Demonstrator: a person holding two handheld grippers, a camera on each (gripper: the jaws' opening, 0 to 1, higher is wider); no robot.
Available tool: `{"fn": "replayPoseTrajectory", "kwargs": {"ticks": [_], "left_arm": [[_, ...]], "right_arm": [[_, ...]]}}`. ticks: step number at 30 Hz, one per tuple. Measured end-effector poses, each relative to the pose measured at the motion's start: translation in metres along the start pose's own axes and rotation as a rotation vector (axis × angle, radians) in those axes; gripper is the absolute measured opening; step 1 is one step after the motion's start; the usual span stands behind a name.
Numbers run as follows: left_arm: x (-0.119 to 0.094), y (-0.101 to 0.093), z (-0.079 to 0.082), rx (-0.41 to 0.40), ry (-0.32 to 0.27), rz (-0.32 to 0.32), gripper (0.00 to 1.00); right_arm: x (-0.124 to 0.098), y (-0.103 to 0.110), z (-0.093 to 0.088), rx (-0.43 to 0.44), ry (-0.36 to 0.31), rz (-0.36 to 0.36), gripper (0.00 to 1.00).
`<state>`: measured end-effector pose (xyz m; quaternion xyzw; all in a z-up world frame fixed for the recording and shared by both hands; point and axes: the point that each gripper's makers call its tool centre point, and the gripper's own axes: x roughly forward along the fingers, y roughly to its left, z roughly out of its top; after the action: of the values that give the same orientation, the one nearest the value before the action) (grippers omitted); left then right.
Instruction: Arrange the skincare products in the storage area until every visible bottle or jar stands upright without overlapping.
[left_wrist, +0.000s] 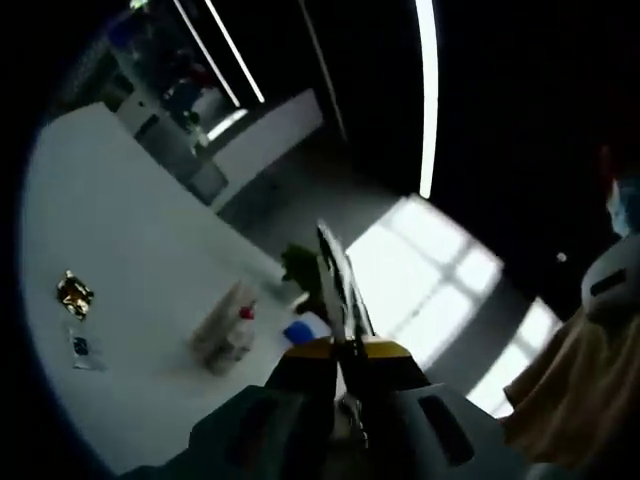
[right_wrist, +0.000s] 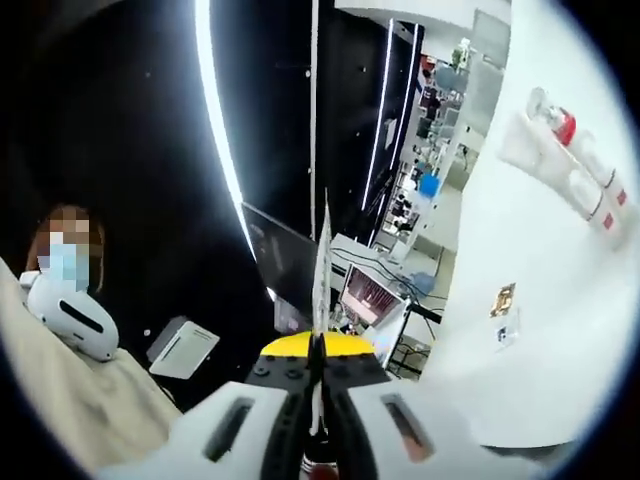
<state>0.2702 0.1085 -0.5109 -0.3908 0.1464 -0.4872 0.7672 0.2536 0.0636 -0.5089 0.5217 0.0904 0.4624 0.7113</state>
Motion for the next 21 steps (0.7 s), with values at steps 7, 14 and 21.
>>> {"fn": "replayPoseTrajectory", "kwargs": {"ticks": [7,14,21], "left_arm": [[0.003,0.000,-0.026,-0.044,0.059,0.002,0.08],[0.003,0.006,-0.035,-0.169,0.053,0.019,0.00],[0.007,0.018,-0.037,-0.199,0.045,0.045,0.00]], "right_arm": [[-0.003,-0.013,0.012,0.015,-0.059,-0.052,0.01],[-0.010,-0.040,0.009,-0.074,-0.015,-0.189,0.03],[-0.009,-0.057,0.009,-0.206,0.046,-0.267,0.15]]}}
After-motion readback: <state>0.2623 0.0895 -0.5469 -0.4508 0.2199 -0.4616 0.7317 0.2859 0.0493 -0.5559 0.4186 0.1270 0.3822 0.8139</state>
